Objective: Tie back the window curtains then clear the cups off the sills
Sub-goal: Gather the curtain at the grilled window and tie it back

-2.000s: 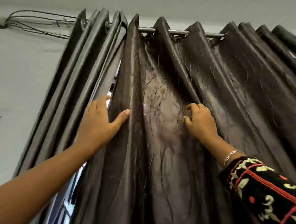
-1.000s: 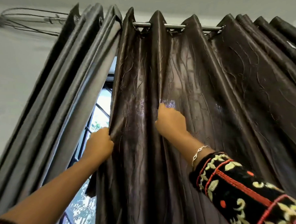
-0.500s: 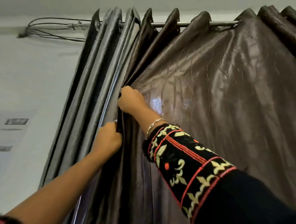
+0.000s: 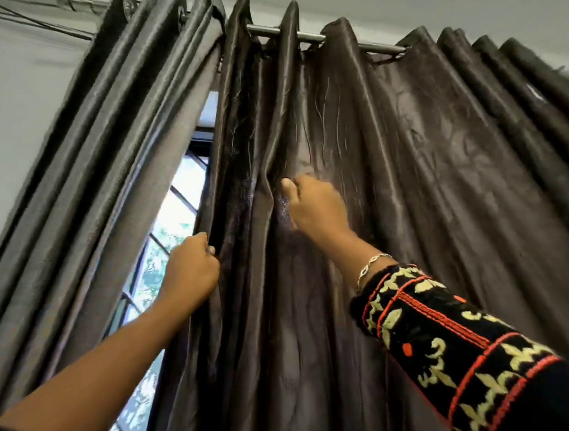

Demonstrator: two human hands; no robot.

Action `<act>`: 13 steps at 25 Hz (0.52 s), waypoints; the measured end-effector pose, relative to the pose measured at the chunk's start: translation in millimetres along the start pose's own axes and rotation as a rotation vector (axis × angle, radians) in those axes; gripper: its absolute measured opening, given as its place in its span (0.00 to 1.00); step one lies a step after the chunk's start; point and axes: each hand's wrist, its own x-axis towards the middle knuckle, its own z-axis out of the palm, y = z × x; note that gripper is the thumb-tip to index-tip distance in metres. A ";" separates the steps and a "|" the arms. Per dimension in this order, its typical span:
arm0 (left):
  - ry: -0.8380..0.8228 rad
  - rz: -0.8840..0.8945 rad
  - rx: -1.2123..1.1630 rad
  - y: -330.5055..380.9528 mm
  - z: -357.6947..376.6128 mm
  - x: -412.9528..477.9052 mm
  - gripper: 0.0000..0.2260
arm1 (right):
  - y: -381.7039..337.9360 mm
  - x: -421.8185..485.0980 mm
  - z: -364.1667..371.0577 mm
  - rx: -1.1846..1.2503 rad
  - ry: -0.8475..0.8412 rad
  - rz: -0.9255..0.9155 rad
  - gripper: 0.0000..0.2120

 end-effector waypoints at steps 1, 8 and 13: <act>0.003 -0.009 -0.008 0.5 5.9 -1.0 0.05 | 16.4 -0.9 -8.7 -0.064 0.081 0.011 0.14; 0.021 -0.023 -0.075 -0.3 21.7 -4.6 0.10 | 105.9 2.4 -63.4 -0.451 0.205 0.312 0.26; 0.012 -0.029 -0.082 -4.8 18.8 -5.3 0.12 | 102.8 10.5 -70.1 -0.277 -0.086 0.442 0.15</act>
